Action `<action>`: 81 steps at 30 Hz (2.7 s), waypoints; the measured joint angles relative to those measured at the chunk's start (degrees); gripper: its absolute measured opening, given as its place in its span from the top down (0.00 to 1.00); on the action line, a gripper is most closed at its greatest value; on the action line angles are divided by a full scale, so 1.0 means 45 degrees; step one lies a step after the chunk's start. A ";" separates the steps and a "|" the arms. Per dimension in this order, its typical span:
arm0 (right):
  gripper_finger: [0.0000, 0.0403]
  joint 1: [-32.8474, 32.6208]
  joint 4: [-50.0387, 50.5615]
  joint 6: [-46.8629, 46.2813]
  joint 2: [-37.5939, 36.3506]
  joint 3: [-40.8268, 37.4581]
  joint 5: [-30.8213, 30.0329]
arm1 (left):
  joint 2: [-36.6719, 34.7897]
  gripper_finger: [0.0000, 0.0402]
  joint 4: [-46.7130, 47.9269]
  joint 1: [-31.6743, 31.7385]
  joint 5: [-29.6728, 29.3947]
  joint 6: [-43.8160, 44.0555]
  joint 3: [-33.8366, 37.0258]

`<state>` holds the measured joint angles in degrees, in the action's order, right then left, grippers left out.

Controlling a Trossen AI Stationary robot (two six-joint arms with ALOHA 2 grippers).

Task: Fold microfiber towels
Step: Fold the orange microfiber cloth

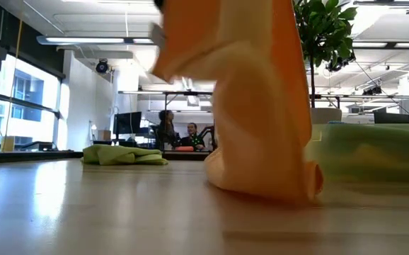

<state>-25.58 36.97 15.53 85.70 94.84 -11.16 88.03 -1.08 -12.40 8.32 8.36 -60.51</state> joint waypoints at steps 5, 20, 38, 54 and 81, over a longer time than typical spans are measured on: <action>1.00 -0.0005 -0.0290 0.0005 -0.0191 0.0002 -0.0183 | 0.0000 0.71 0.1126 -0.0173 0.0000 0.0005 0.0004; 1.00 -0.0005 0.0476 -0.0981 -0.0298 0.0007 -0.1157 | -0.0409 0.99 0.2088 -0.0409 0.0466 0.2097 -0.0001; 1.00 0.0873 0.4718 -0.4346 -0.0303 -0.0018 -0.6129 | -0.4206 1.00 0.8949 -0.0414 -0.7636 -0.0131 -0.0972; 1.00 0.5553 0.1247 0.2886 -0.0307 -0.0018 -0.5615 | -0.4124 1.00 0.9080 0.1376 -1.5977 -0.7089 -0.3558; 1.00 -0.0029 -0.4313 -0.8154 0.0146 -0.8428 0.2656 | 0.2693 1.00 0.6608 -0.4392 -0.5126 0.4403 -0.2075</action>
<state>-25.71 17.56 -21.16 86.36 56.91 0.79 100.15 28.65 -32.16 -14.75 28.17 -69.84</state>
